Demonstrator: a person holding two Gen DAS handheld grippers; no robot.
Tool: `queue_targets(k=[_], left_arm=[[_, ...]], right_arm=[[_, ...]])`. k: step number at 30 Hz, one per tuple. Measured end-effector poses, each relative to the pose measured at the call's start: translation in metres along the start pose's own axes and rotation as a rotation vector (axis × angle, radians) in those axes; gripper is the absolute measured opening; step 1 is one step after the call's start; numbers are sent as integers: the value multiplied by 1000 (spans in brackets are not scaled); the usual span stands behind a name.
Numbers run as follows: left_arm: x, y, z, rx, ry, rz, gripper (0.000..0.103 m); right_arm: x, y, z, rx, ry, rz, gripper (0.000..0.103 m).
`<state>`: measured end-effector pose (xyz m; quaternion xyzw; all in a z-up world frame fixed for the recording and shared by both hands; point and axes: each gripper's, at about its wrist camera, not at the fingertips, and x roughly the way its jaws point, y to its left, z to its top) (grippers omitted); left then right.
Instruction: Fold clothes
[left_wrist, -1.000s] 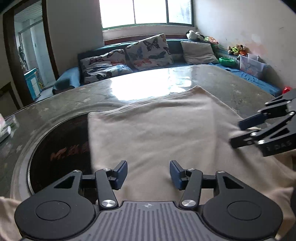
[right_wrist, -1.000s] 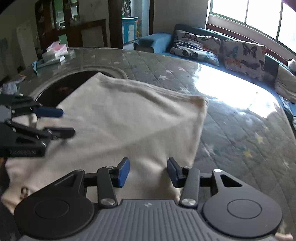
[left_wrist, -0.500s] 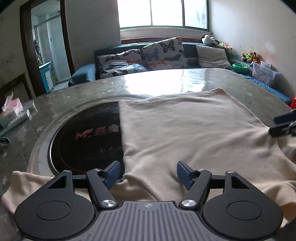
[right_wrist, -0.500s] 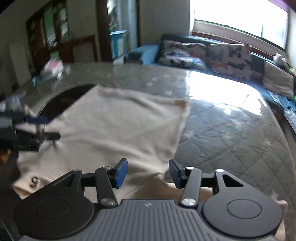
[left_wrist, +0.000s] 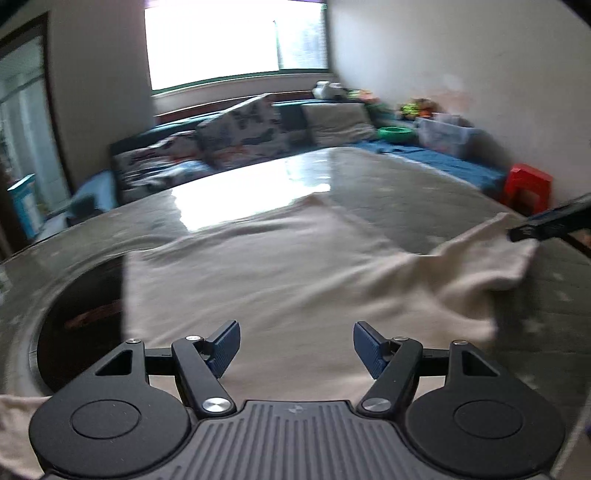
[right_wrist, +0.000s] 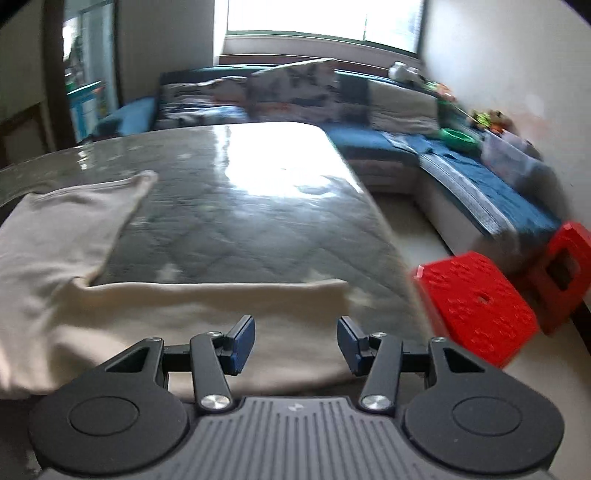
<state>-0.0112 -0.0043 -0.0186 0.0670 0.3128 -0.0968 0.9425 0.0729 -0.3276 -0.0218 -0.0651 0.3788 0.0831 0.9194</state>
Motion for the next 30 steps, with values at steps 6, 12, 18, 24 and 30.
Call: queue_targets(k=[6,12,18,24,30], left_arm=[[4,-43,0,86,7,-115,71],[6,-64,-7,147,23,-182,71],[11,-69,-13,170,48,-236,70],[12,-71,-19,181,56,-250,69],[6,-71,-14,186,32,-266,69]], right_arm=[[11,-20,-8,68,-5,-2,50],[30,-17,2,68,-4,20,37],[38,-3,23,18,-26,-19,9],[64,15,44,-34,-41,-71,10],[50,12,44,-29,-68,-46,25]])
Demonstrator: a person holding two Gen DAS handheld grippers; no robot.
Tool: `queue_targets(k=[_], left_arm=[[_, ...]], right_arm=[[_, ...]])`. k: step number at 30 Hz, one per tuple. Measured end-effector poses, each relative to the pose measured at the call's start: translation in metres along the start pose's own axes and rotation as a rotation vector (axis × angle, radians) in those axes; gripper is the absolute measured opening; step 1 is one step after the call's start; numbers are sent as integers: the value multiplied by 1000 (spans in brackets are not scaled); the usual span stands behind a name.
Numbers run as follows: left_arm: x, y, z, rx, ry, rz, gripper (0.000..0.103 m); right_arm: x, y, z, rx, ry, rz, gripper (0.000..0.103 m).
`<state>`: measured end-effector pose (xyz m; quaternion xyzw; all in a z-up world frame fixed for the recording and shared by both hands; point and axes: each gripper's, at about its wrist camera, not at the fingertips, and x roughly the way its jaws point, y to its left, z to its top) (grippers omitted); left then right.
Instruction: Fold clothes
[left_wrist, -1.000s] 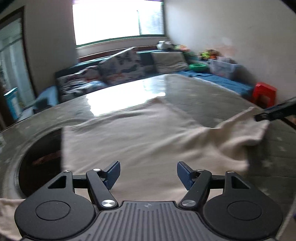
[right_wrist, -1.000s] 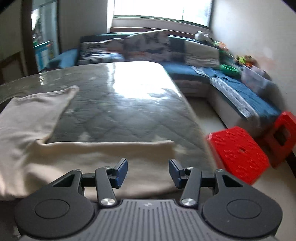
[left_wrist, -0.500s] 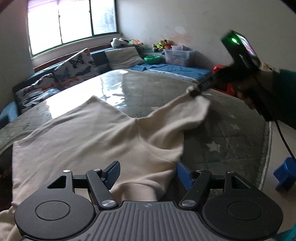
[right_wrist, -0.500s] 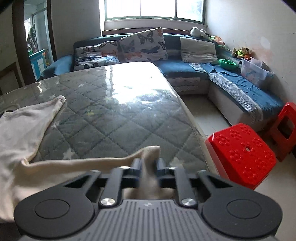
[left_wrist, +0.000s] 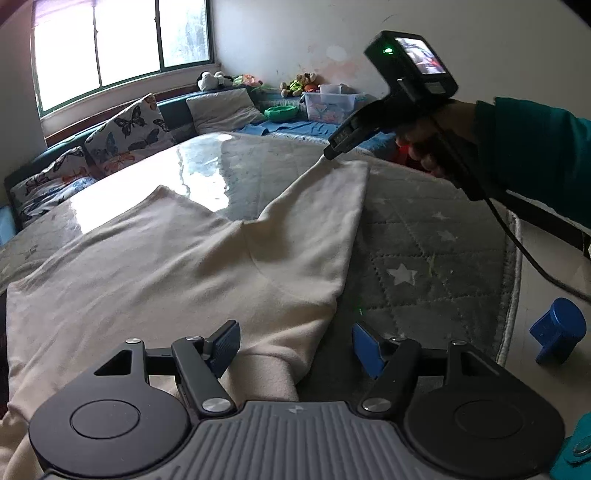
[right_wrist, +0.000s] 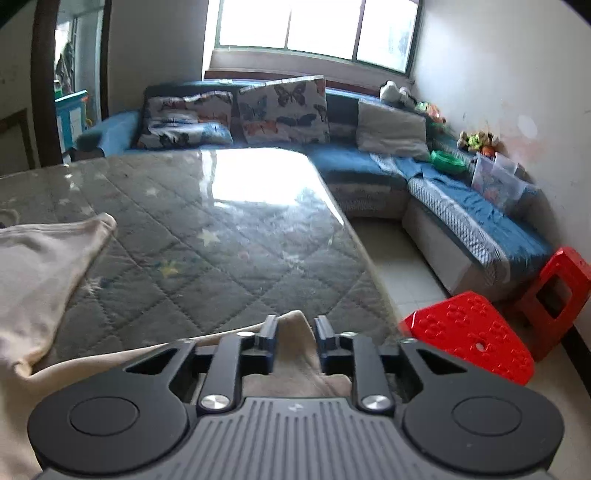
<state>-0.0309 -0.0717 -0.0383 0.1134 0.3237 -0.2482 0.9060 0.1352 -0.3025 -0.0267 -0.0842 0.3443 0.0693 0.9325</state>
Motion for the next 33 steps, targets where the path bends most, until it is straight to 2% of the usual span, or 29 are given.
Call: queue_targets(k=[2,6,8,10,12,15,17,21,26,29,33], left_arm=[[-1,0,3,-6,-14,-4,69],[1,1,5,-26,-13,-13,70],[-1,1,1,-35,-1,-19,71],[-7,2,-5,-38,2,-28,71],[-17,4,-13,-41,2,-33,71],[-36,12,-21,-58,-16,-13,71],[-46,21,-24,-80,-31,13,71],[-54,41,-31,-139,-29,77,71],[-51,44,-45,-142,21,73,69],[-60,47,-47,-144,6,69,69],[-71,56,-48,-169,-20,67,65]], right_arm=[[-12,-1,-4,-8,-6,26,31],[-22,-3,-19,-19,21,74,37],[-18,-5,-28,-28,59,53,40],[-18,-8,-32,-13,66,42,47],[-21,-12,-33,8,68,29,47],[-28,-7,-33,-28,54,17,48],[-36,1,-30,-48,32,37,52],[-48,21,-25,-86,0,110,55],[-62,62,-20,-152,-22,240,58],[-75,91,-21,-218,-26,342,58],[-94,130,-28,-341,-16,484,49]])
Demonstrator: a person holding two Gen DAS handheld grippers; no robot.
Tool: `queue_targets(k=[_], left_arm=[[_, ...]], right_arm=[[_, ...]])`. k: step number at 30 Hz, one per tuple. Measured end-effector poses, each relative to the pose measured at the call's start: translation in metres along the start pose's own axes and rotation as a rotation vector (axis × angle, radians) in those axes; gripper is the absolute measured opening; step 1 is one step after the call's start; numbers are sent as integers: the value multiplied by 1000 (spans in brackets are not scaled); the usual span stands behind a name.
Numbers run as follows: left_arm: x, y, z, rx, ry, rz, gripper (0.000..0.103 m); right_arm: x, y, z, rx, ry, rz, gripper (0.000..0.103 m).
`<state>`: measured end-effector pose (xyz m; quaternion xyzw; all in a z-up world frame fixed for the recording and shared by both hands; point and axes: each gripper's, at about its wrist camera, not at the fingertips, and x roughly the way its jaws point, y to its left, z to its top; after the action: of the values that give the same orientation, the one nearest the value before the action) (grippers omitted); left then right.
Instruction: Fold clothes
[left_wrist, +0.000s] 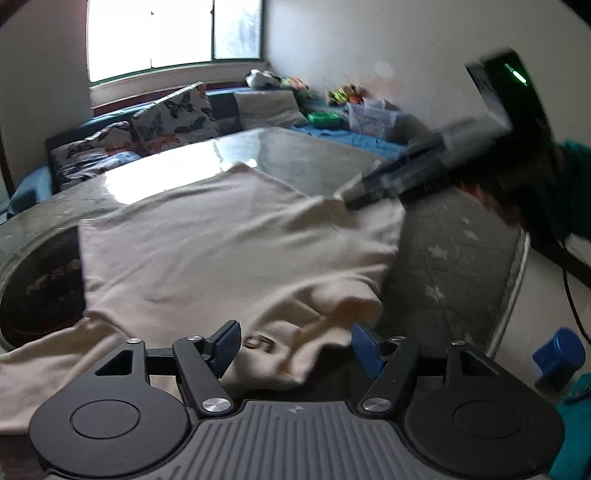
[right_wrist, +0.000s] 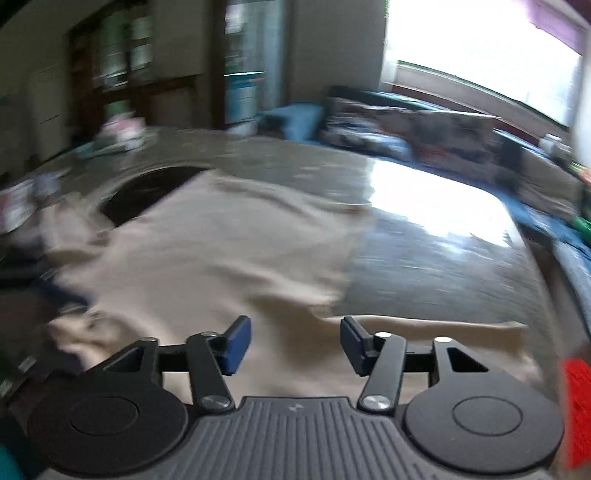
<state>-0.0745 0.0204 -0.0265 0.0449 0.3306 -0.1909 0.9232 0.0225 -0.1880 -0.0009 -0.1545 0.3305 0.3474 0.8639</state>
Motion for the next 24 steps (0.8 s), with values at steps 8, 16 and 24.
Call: queue_targets(k=[8,16,24], left_arm=[[5,4,-5,19,26,-19,37],[3,9,-7,23,9,19,7],[-16,15,-3,-14,-30,3,4]], right_arm=[[0,64,-1,-151,49,224,27],[-1,81,-13,-221,68,202,7],[-13,66,-11,-161,33,193,4]])
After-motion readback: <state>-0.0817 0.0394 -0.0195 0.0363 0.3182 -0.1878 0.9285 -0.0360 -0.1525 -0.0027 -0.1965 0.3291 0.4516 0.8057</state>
